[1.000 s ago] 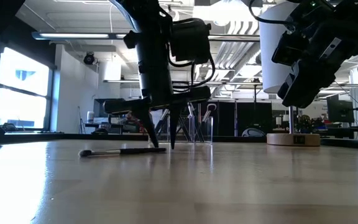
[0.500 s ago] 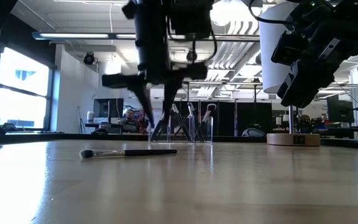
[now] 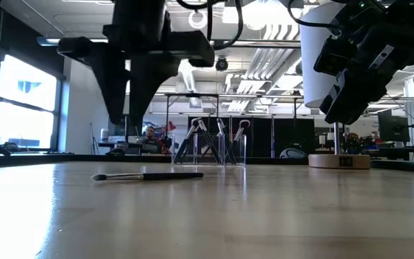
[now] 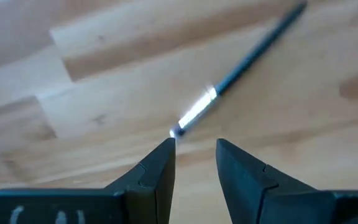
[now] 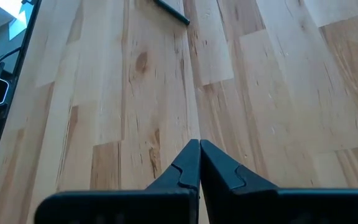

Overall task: Pick & Place Makeup Brushes
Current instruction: Put the black eyeshadow brush into the transparent organizer

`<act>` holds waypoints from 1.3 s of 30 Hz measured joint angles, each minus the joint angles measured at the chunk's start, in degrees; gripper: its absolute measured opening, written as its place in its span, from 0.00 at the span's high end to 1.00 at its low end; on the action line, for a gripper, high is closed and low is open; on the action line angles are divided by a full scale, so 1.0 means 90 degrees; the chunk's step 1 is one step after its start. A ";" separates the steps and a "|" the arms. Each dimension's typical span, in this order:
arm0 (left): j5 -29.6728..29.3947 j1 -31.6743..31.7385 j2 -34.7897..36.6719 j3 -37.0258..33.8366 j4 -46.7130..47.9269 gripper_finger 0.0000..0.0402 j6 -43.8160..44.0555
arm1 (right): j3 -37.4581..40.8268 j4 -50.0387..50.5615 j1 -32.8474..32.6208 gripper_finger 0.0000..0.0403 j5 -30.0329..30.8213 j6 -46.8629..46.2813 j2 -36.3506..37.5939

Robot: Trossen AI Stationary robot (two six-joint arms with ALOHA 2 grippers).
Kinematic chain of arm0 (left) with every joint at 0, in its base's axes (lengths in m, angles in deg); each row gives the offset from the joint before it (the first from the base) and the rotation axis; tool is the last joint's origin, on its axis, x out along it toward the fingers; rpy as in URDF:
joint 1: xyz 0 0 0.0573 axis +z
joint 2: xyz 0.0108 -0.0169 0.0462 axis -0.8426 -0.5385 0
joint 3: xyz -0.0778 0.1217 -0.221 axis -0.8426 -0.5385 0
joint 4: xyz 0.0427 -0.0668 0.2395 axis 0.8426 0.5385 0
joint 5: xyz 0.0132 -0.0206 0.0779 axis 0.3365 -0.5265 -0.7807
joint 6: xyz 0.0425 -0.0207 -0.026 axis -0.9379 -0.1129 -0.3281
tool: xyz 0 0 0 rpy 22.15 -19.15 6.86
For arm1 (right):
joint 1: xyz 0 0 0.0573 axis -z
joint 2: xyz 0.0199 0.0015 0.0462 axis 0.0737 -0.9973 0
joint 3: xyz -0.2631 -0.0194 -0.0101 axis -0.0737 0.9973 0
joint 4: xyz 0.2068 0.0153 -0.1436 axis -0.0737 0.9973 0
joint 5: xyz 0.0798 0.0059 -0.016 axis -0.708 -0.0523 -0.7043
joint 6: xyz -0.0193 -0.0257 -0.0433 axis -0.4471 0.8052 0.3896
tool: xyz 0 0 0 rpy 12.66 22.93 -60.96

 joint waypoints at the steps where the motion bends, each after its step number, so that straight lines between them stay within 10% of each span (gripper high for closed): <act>1: 0.0054 -0.0072 0.0000 -0.0029 -0.0072 0.71 -0.0001 | 0.0000 0.0000 0.0000 1.00 0.0000 0.0000 -0.0002; 14: 0.1075 -0.0608 0.0004 -0.1268 -0.1477 0.71 -0.0670 | 0.0000 0.0000 0.0000 1.00 -0.0027 0.0000 -0.0002; 26: 0.0187 -0.0813 0.1718 -0.3356 -0.3186 0.71 -0.1201 | 0.0000 0.0282 0.0000 0.99 -0.0117 0.0094 -0.0002; 39: -0.0329 -0.0752 0.1536 -0.3272 -0.3645 0.71 -0.3304 | 0.0000 0.0171 0.0000 0.99 0.0002 0.0052 -0.0004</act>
